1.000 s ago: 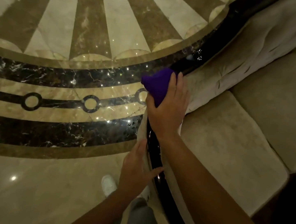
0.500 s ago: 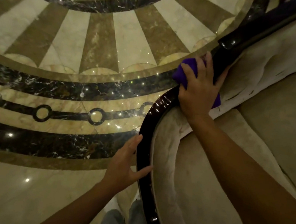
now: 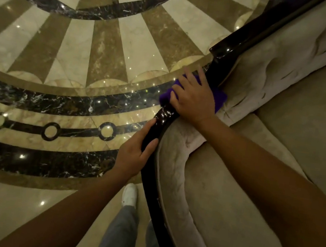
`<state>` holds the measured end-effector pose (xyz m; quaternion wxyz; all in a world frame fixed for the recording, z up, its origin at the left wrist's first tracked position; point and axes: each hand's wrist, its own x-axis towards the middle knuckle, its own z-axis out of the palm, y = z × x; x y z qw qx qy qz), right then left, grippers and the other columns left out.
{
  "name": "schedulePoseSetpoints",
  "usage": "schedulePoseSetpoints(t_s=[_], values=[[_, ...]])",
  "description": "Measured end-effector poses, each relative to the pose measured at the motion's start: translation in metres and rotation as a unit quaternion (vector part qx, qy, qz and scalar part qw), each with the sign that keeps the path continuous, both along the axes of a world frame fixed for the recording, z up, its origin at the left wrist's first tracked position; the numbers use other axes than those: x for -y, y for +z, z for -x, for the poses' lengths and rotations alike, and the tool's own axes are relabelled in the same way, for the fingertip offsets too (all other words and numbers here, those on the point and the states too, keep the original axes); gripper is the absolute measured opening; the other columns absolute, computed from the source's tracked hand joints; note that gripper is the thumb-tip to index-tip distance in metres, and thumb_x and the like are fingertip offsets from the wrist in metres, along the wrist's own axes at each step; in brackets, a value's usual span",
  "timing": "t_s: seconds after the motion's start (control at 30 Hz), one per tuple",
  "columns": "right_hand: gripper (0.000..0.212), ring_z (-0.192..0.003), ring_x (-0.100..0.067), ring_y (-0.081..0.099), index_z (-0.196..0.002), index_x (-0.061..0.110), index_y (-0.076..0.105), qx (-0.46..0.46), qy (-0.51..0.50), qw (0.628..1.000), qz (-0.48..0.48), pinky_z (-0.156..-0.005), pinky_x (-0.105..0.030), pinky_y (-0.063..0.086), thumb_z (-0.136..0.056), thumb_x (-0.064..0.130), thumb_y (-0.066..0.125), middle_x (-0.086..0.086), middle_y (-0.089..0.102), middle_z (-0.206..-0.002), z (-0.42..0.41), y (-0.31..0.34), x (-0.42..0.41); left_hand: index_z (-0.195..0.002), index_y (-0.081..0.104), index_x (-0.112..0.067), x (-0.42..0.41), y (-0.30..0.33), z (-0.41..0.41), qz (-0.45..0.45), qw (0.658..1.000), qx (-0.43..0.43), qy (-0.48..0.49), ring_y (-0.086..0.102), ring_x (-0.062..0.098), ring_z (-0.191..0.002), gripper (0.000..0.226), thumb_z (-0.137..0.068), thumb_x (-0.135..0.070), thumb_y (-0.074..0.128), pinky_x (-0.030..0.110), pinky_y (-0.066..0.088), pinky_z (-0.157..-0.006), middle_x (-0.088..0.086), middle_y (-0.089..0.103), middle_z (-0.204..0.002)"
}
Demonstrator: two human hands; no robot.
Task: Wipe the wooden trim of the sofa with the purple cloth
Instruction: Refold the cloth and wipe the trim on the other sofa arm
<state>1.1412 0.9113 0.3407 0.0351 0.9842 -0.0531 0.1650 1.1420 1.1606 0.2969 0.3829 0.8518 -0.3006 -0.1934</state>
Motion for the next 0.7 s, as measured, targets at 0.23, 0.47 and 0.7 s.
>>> schedulePoseSetpoints(t_s=[0.23, 0.47, 0.7], values=[[0.025, -0.112, -0.038, 0.059, -0.110, 0.013, 0.071, -0.285, -0.041, 0.938, 0.192, -0.113, -0.059, 0.032, -0.102, 0.020, 0.048, -0.014, 0.070, -0.111, -0.041, 0.055, 0.012, -0.161, 0.019, -0.048, 0.001, 0.000, -0.008, -0.012, 0.998, 0.048, -0.050, 0.065, 0.019, -0.116, 0.065, -0.101, -0.062, 0.041, 0.030, 0.052, -0.088, 0.004, 0.064, -0.140], [0.025, -0.121, -0.038, 0.056, -0.120, 0.016, 0.067, -0.424, -0.103, 0.842, 0.317, -0.102, -0.054, 0.038, -0.102, 0.027, 0.055, -0.012, 0.067, -0.125, -0.079, 0.099, 0.001, -0.162, 0.013, -0.048, 0.011, 0.002, -0.021, 0.002, 0.997, 0.022, -0.070, 0.065, 0.024, -0.120, 0.062, -0.105, -0.063, 0.034, 0.042, 0.056, -0.093, 0.006, 0.063, -0.140], [0.034, -0.115, -0.034, 0.056, -0.108, 0.014, 0.070, -0.283, -0.244, 0.927, 0.025, -0.105, -0.051, 0.035, -0.104, 0.032, 0.042, -0.012, 0.070, -0.114, -0.070, 0.036, -0.021, -0.160, 0.018, -0.048, 0.010, -0.007, -0.022, 0.028, 0.998, -0.031, -0.051, 0.064, 0.024, -0.111, 0.057, -0.106, -0.064, 0.023, 0.049, 0.056, -0.089, 0.007, 0.066, -0.122]])
